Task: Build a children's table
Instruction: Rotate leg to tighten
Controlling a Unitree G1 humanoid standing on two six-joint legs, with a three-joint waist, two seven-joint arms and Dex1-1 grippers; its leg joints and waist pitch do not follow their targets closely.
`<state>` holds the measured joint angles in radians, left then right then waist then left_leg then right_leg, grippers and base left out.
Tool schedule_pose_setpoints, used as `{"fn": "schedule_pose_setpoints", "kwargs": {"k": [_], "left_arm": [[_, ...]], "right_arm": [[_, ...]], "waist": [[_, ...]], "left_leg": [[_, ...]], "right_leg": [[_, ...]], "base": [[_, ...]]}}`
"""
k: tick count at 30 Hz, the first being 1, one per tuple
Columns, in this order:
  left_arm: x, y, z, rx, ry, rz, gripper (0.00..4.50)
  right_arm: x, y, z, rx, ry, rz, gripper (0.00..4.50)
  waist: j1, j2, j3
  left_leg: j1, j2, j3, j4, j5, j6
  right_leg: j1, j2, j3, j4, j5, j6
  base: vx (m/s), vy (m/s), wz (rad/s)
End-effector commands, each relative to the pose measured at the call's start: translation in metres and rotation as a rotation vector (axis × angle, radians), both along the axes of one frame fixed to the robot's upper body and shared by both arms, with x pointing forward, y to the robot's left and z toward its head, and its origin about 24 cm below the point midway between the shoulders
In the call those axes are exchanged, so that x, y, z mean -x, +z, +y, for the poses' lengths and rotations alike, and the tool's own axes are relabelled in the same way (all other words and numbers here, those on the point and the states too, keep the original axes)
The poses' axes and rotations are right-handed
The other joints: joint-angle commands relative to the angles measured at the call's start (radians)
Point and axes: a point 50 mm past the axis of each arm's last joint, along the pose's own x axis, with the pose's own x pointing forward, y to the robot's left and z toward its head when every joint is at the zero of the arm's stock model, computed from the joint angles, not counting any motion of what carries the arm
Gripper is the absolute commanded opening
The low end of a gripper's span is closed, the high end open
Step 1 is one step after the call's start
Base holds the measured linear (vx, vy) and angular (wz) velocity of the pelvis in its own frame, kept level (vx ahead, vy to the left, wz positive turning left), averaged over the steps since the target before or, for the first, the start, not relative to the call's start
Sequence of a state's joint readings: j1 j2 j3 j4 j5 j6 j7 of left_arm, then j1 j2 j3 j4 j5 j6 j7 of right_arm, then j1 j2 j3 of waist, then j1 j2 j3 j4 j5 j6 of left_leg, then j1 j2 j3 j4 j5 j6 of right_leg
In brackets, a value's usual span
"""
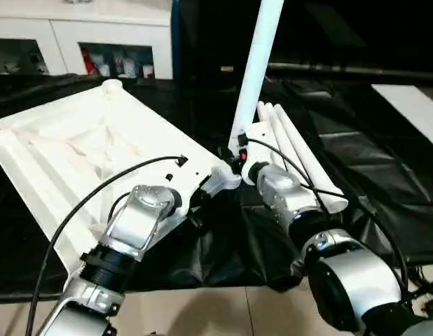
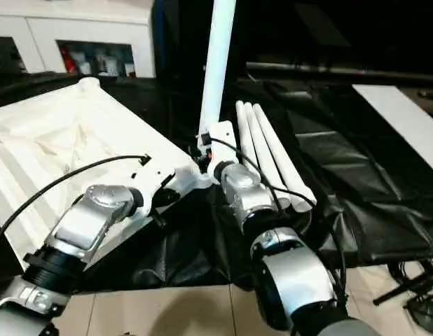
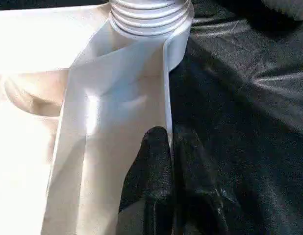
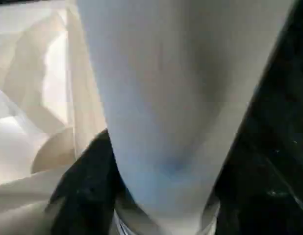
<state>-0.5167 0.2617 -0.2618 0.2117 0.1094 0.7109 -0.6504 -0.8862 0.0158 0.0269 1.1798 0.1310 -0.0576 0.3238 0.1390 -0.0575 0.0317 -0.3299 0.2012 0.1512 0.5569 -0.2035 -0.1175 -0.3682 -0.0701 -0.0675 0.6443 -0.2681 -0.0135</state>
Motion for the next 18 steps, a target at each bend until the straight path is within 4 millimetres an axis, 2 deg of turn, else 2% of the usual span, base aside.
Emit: {"fn": "schedule_pose_setpoints", "kwargs": {"k": [1, 4, 5, 8, 10, 12, 13, 15, 16, 18], "left_arm": [[-0.002, -0.001, 0.005, -0.028, 0.001, -0.01, 0.0], [-0.002, 0.0, 0.006, -0.038, -0.035, -0.033, 0.0], [-0.002, 0.0, 0.007, -0.039, -0.042, -0.038, 0.0], [-0.001, 0.0, 0.008, -0.03, -0.076, -0.041, 0.0], [0.001, -0.002, 0.011, -0.033, -0.107, -0.036, 0.0], [0.002, -0.002, 0.013, -0.027, -0.151, -0.042, 0.0], [0.002, -0.002, 0.014, -0.021, -0.161, -0.036, 0.0], [0.004, 0.001, 0.013, 0.022, -0.236, -0.056, 0.0], [0.005, 0.003, 0.013, 0.04, -0.263, -0.057, 0.0], [0.011, 0.004, 0.014, 0.057, -0.365, -0.067, 0.0]], "right_arm": [[0.014, -0.031, -0.007, 0.042, 0.024, 0.14, 3.03], [0.012, -0.023, -0.005, 0.041, 0.076, 0.102, 3.17], [0.011, -0.022, -0.005, 0.04, 0.081, 0.098, 3.41], [0.01, -0.016, -0.006, 0.021, 0.141, 0.064, 3.49], [0.01, -0.009, -0.011, 0.004, 0.214, 0.029, 3.79], [0.012, -0.004, -0.015, 0.0, 0.287, 0.0, 3.86], [0.013, -0.003, -0.018, 0.005, 0.316, -0.013, 3.95], [0.017, 0.001, -0.027, 0.039, 0.395, -0.054, 4.14], [0.02, 0.002, -0.031, 0.054, 0.431, -0.068, 4.23], [0.024, 0.006, -0.04, 0.072, 0.476, -0.094, 4.31]], "waist": [[-0.011, 0.015, -0.034], [-0.014, 0.013, -0.035], [-0.014, 0.014, -0.036], [-0.016, 0.014, -0.038], [-0.013, 0.01, -0.045], [-0.016, 0.01, -0.049], [-0.014, 0.008, -0.046], [-0.013, 0.005, -0.047], [-0.015, 0.005, -0.048], [-0.014, 0.002, -0.047]], "left_leg": [[-0.014, 0.028, 0.002, -0.067, -0.105, 0.011], [-0.014, 0.028, 0.005, -0.064, -0.084, 0.017], [-0.016, 0.029, 0.005, -0.062, -0.074, 0.021], [-0.016, 0.028, 0.009, -0.055, -0.016, 0.032], [-0.018, 0.026, 0.011, -0.045, 0.044, 0.052], [-0.021, 0.023, 0.013, -0.036, 0.103, 0.078], [-0.02, 0.022, 0.014, -0.033, 0.107, 0.09], [-0.02, 0.021, 0.013, -0.032, 0.108, 0.1], [-0.018, 0.024, 0.015, -0.032, 0.1, 0.102], [-0.019, 0.024, 0.014, -0.031, 0.092, 0.109]], "right_leg": [[0.037, -0.067, 0.057, -0.083, 0.051, -0.172], [0.038, -0.068, 0.057, -0.081, 0.077, -0.178], [0.039, -0.069, 0.057, -0.08, 0.088, -0.182], [0.041, -0.064, 0.057, -0.071, 0.173, -0.196], [0.047, -0.06, 0.058, -0.06, 0.285, -0.208], [0.046, -0.054, 0.057, -0.05, 0.388, -0.218], [0.045, -0.053, 0.057, -0.051, 0.411, -0.22], [0.049, -0.051, 0.056, -0.051, 0.417, -0.224], [0.047, -0.052, 0.057, -0.049, 0.42, -0.232], [0.05, -0.052, 0.058, -0.05, 0.404, -0.225]], "base": [[0.0, 0.0, 0.0], [0.0, 0.0, 0.0], [0.0, 0.0, 0.0], [0.0, 0.0, 0.0], [0.0, 0.0, 0.0], [0.0, 0.0, 0.0], [0.0, 0.0, 0.0], [0.0, 0.0, 0.0], [0.0, 0.0, 0.0], [0.0, 0.0, 0.0]]}}
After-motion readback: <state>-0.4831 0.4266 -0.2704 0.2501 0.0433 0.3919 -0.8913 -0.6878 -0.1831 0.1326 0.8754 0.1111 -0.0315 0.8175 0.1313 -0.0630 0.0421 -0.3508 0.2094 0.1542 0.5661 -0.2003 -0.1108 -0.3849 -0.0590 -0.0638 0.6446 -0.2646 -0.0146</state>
